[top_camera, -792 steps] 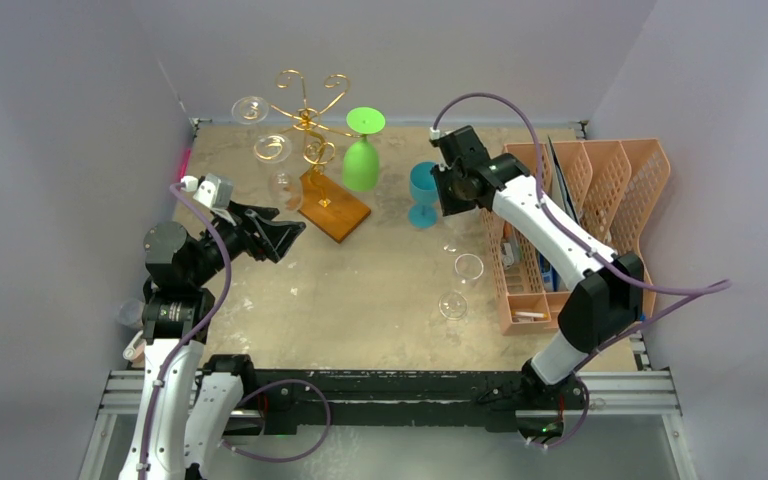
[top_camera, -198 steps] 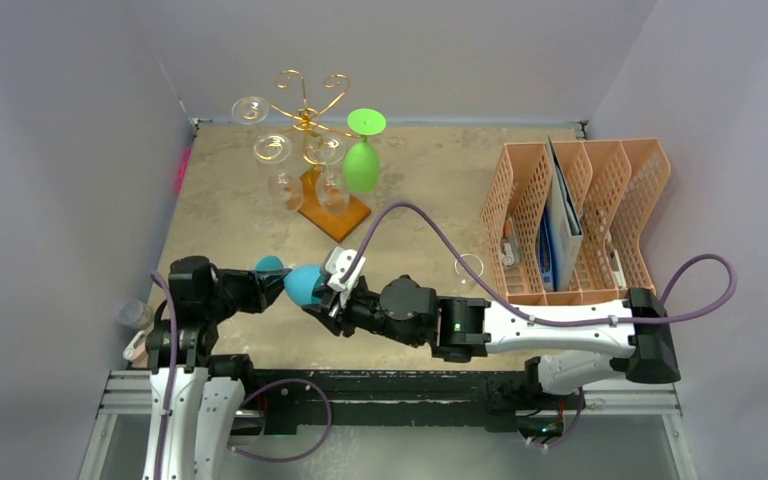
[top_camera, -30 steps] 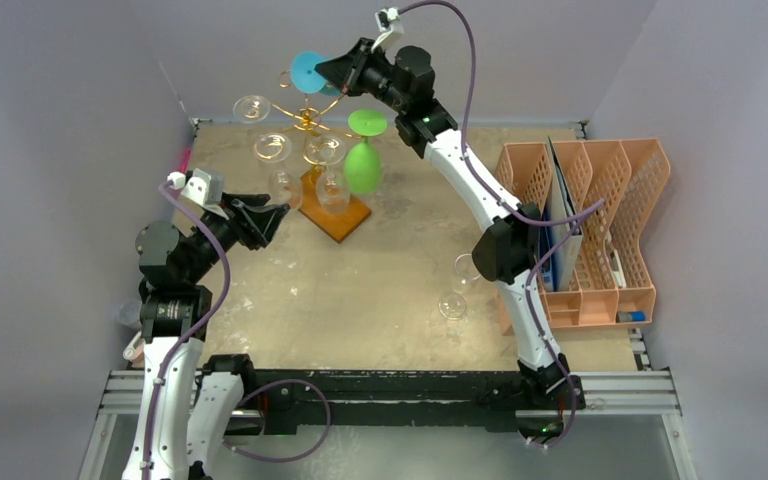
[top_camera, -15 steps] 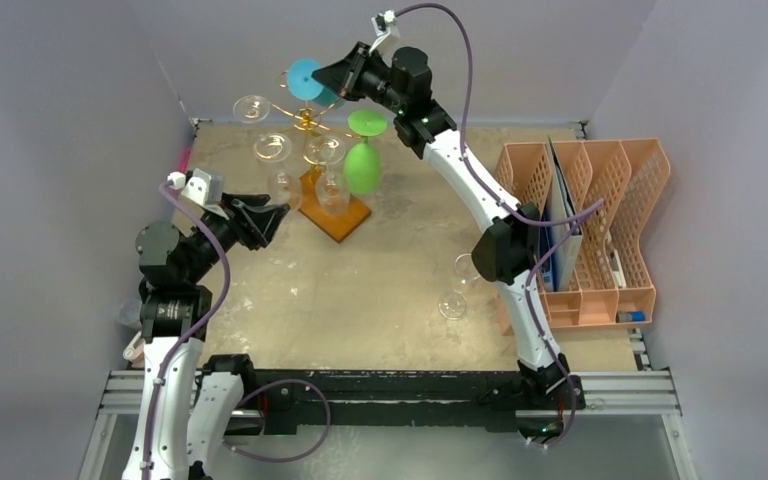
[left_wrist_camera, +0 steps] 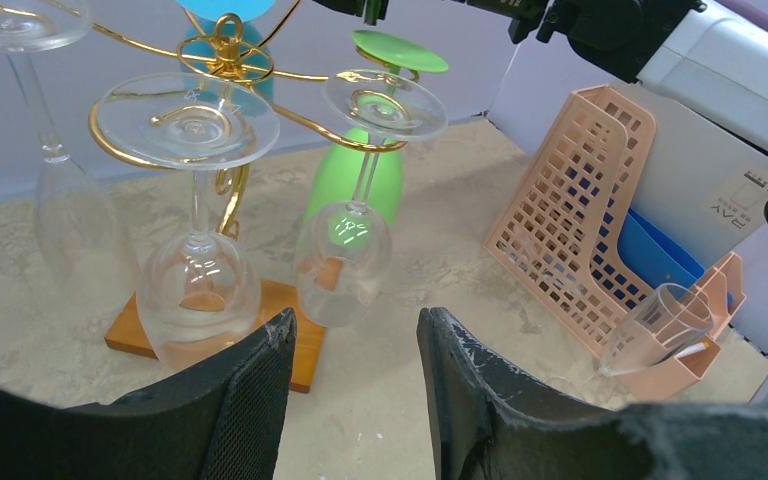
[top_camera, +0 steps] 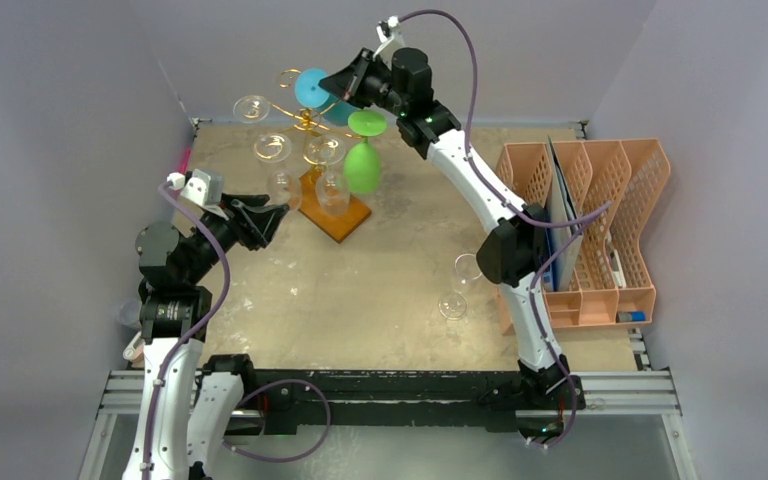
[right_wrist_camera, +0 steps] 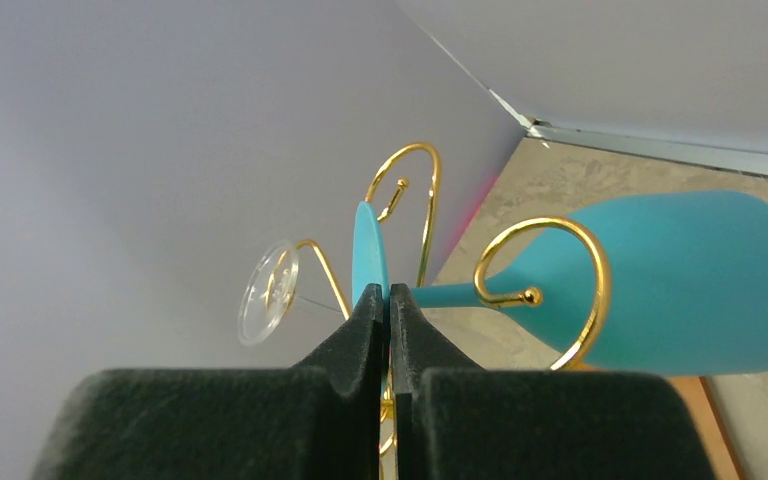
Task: Place the wine glass upside down on the wine glass rack
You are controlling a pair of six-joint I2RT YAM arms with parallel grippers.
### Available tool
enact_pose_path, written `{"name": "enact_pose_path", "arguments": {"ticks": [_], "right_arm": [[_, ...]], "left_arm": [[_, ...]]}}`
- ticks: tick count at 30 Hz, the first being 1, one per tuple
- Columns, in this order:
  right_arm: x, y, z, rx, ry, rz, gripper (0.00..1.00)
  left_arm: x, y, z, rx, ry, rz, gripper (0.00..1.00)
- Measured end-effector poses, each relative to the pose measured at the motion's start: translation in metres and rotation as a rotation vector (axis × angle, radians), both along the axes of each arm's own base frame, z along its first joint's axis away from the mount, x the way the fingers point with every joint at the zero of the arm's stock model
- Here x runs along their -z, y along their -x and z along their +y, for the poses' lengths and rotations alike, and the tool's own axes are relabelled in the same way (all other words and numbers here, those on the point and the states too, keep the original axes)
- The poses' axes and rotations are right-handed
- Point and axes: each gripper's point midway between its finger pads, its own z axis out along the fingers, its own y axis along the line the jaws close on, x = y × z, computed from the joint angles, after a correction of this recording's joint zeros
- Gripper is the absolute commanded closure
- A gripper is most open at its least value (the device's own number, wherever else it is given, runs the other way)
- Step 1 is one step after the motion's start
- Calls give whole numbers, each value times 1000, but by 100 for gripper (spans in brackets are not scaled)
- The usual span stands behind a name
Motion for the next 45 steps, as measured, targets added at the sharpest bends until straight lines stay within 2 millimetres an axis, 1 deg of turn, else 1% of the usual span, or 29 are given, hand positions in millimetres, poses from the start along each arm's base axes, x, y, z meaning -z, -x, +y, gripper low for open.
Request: {"name": "enact_pose_path", "arguments": {"ticks": [4,9,12,17,22,31,36,42,45], "right_arm": [[-3,3,-8,28,7,29,100],[-22,9,-18,53,-10,21,100],[-21,9,-21,67,-4,34,100],[-16,3,-29,115,7,55,100],[-4,-4,-37,168,28,83,100],[13,-13,-45,220,44,111,100],[10,-12,-49,237,33,98,100],[-1,-15,-61,271,2,73,100],[-6,-16,-62,273,-13,66,100]], "left_arm": [[0,0,0,0,0,-1,53],[0,1,0,0,0,-1,53],[0,1,0,0,0,2,53],[1,2,0,0,0,6,53],[1,2,0,0,0,7,53],[1,2,1,-5,0,4,52],[1,3,1,-8,0,3,53],[1,3,1,-8,-1,3,52],[1,3,1,-8,-1,3,53]]}}
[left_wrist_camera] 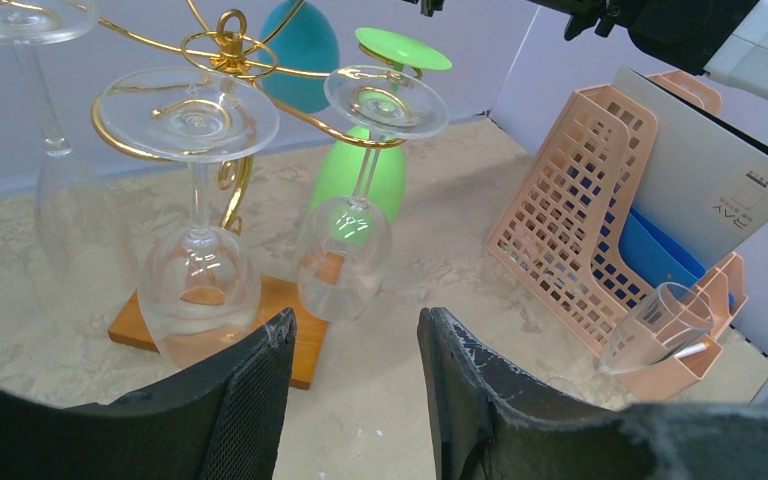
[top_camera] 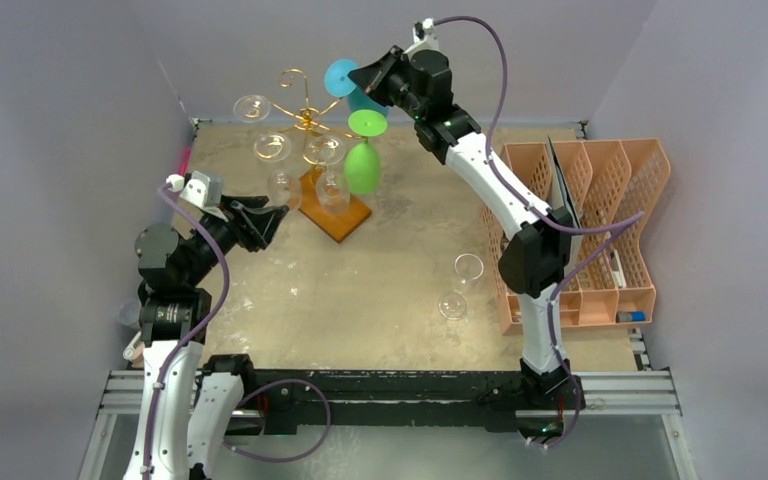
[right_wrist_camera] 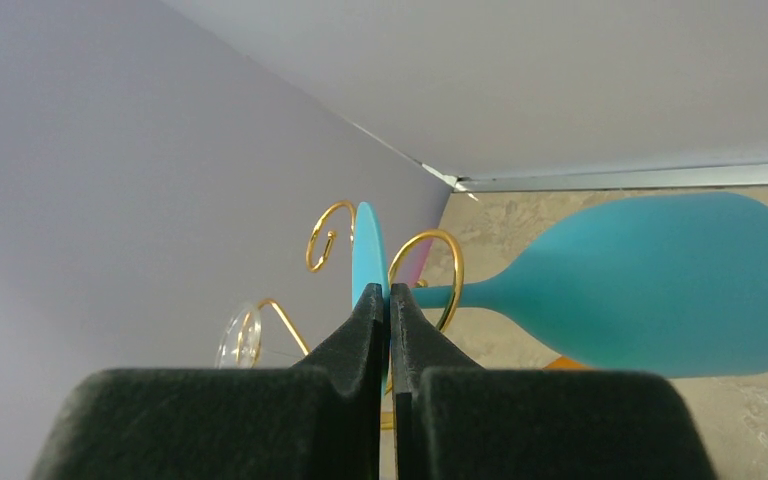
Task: Place the wine glass upside down on the wine glass rack
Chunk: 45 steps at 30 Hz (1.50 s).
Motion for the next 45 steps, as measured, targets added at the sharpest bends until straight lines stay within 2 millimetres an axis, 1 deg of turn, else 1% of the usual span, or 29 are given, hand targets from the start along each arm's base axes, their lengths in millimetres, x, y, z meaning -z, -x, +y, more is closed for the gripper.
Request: {"name": "enact_pose_path", "arguments": {"ticks": [7,9,11,17,19,22,25,27,34,38,41,45], "right_arm": [[-10,-1,0,-4,-38,16,100],[-9,-4,0,-6,-51,26,99],[-6,-9,0,-5,-62,38,97],[14,-29,2,-20,-77,90,91],[18,-33,3,-26,-84,104,85],[19,-34,2,-29,-83,110,74],[20,-35,0,-25,-80,112,59],[22,-36,-2,-24,-76,118,52],[23,-35,-2,-36,-67,115,36],[22,-32,0,-54,-57,105,30],[21,-26,-3,-63,-41,100,27],[7,-8,-10,-80,-20,83,24]], "left_arm": [[0,0,0,0,0,0,52],[0,0,0,0,0,0,52],[0,0,0,0,0,0,52],[0,0,0,0,0,-2,52],[-1,1,0,0,0,-3,52],[-1,1,0,0,0,-3,52],[-1,1,0,0,0,-3,52],[-1,1,0,0,0,-3,53],[-1,1,0,0,0,-3,52],[-1,1,0,-3,1,-3,51],[-1,0,1,-7,4,-1,49],[-2,0,1,-12,15,3,48]]}}
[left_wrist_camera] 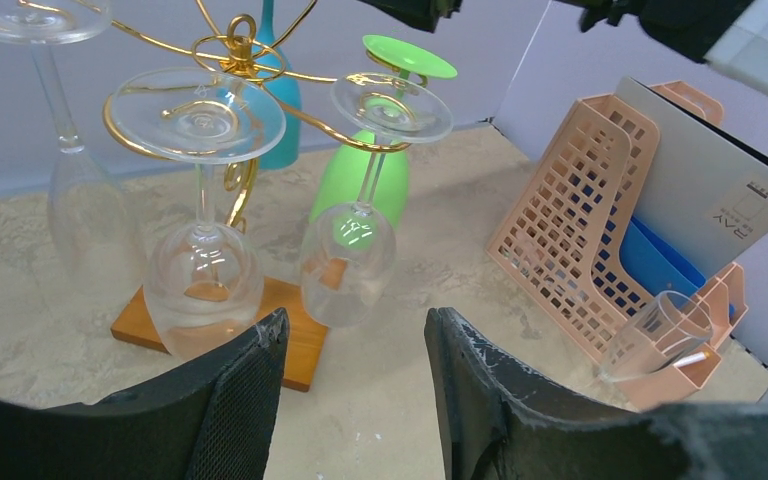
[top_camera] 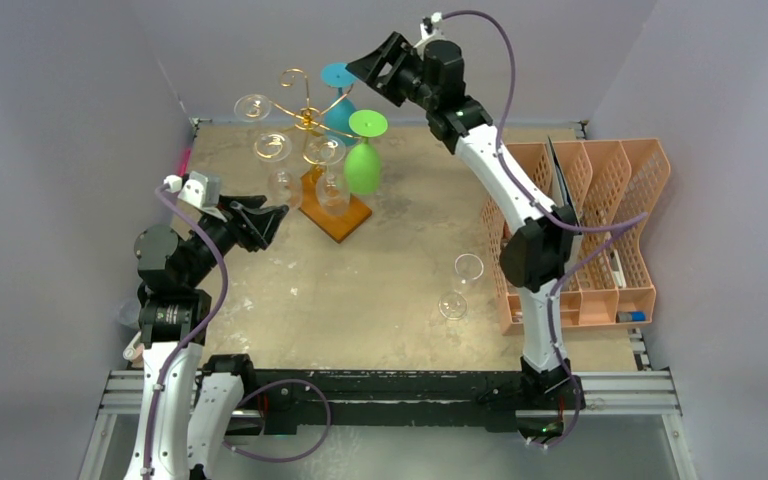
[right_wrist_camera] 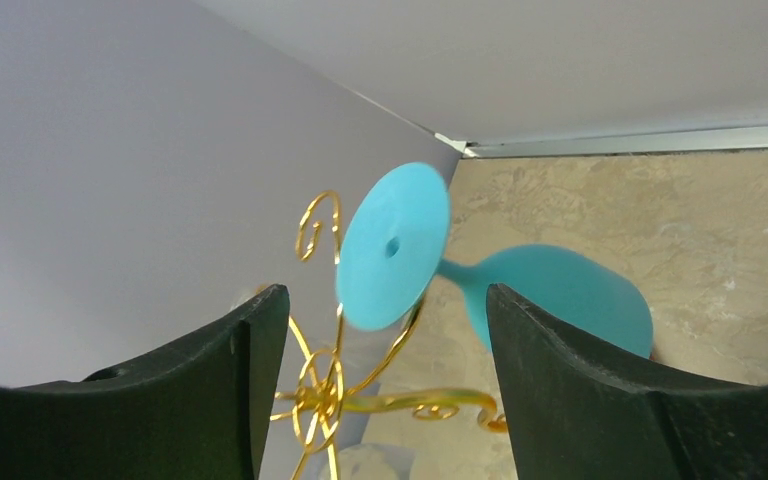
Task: Place the wine glass upside down on the wine glass rack
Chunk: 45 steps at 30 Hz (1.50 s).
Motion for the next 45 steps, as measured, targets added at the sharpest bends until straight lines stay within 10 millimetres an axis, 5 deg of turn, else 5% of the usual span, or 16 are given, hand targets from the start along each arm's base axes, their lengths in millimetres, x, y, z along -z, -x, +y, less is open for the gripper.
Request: {"name": "enact_pose_path", "arguments": {"ticks": [8,13,21,31,39,45], "right_arm": [[-52,50,-31,2,40,-103,25],[-54,88,-61,28,144,-97,30],[-13,159,-123,83,382,-16,36],[83,255,-181,14,659,219,57],[98,315,-180,-77,823,185,55],[129,332,-176,-135,983,243,55]], "left_arm": [[-2,1,2,-15,9,-4,47],[-3,1,3,-22,10,-8,47],[-3,0,5,-41,13,-5,46],[-5,3,14,-102,22,-10,44],[0,-1,16,-119,40,27,44],[3,-3,19,-140,41,39,44]]}}
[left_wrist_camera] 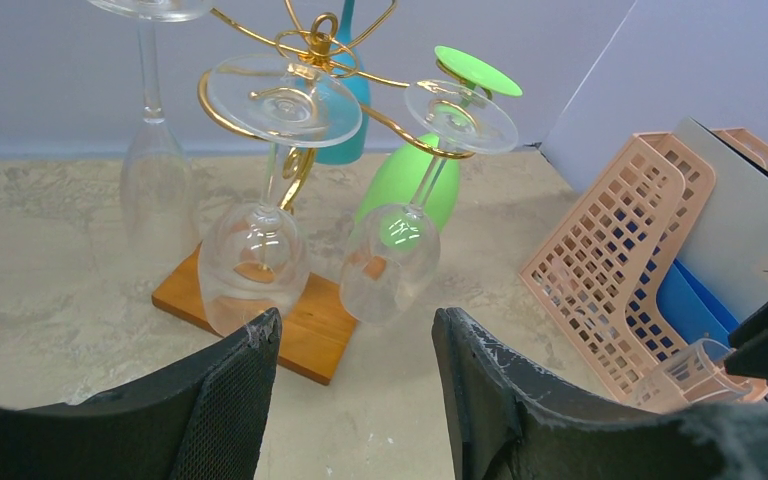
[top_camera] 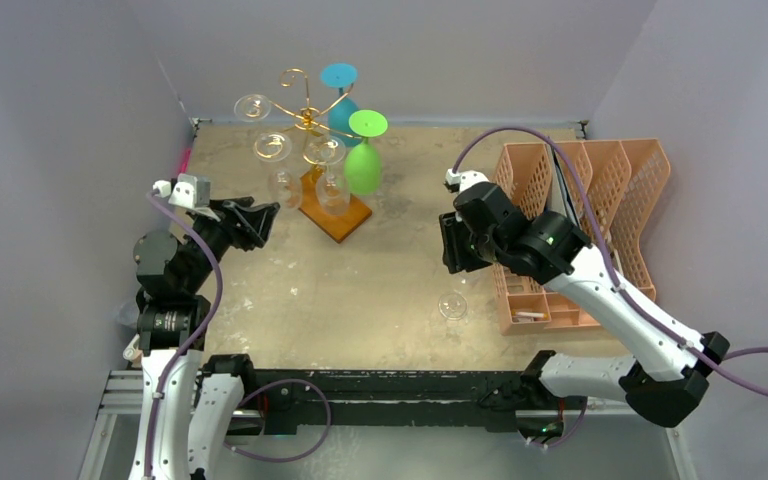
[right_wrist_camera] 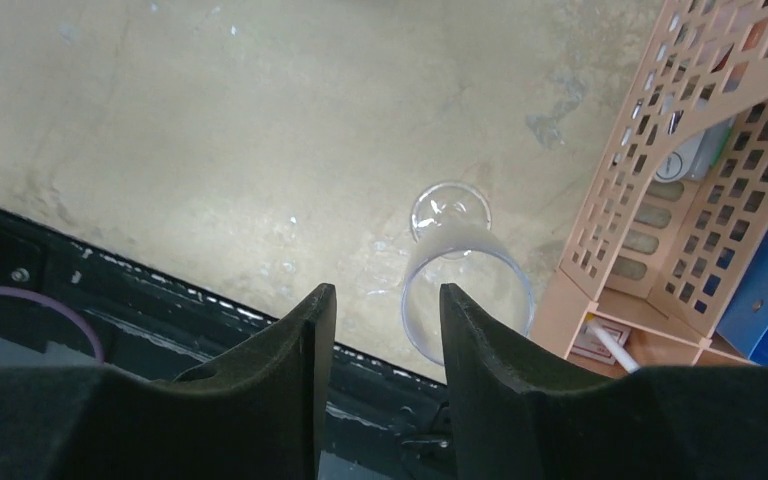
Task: Place the wine glass upside down on the wine glass rack
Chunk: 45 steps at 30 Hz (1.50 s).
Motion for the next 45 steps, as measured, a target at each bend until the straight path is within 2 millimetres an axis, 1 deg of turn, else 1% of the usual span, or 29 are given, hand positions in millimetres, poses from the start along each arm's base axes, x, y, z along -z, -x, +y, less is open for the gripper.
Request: {"name": "enact_pose_path", "arguments": {"ticks": [2,6,9,17,19,22,26,31,37,38,39,41,45], "right_arm": [[6,5,-1,-4,25,16,59],[10,9,-3,-7,41,33,66],[16,8,-3,-4,55,49,68],[43,7,0,7,136,137,72],[47,8,0,11,145,149,74],[49,8,0,14,149,155,83],[52,9,-1,16,152,164,100],[52,10,4,3,134,170,100],[48,14,21,-66,35,157,100],[46,14,23,-74,20,149,100],[43,14,27,-85,-3,139,100],[35,10,35,-101,-46,104,100],[19,-3,52,-128,-125,23,100]], "left_arm": [[0,0,1,-4,0,1,44],[0,-1,2,-10,1,2,44],[1,-1,2,-14,1,3,44],[1,-2,4,-23,1,6,44],[1,-2,4,-24,1,6,44],[1,-2,4,-24,1,6,44],[2,-1,2,-14,1,9,44],[2,1,-1,6,4,10,44],[4,2,-1,-9,62,56,43],[5,3,0,-21,79,78,43],[5,5,2,-37,103,107,39],[-6,11,7,-84,158,148,33],[-27,30,19,-206,303,237,29]]}}
